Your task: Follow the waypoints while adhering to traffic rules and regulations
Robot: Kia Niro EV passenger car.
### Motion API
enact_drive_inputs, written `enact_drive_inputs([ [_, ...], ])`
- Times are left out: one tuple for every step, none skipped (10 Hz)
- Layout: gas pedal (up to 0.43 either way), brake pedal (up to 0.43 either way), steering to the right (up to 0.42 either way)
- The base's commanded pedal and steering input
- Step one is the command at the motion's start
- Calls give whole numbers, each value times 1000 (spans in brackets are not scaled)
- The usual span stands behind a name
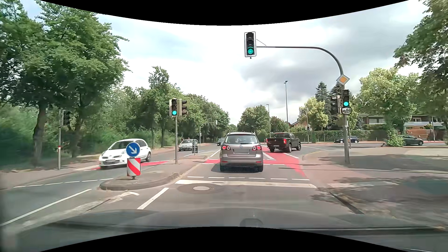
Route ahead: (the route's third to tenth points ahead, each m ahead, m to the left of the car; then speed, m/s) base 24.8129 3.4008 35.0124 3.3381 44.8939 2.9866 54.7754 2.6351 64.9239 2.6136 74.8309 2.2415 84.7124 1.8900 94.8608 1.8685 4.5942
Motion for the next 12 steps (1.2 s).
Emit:
enact_drive_inputs([
  [331, 18, -4],
  [331, 18, -3],
  [331, 18, -3],
  [311, 18, -2],
  [299, 18, -1],
  [287, 18, 0],
  [287, 18, 2],
  [287, 18, 6],
  [268, 18, 10],
  [260, 18, 10],
  [260, 18, 10],
  [209, 18, 9],
])
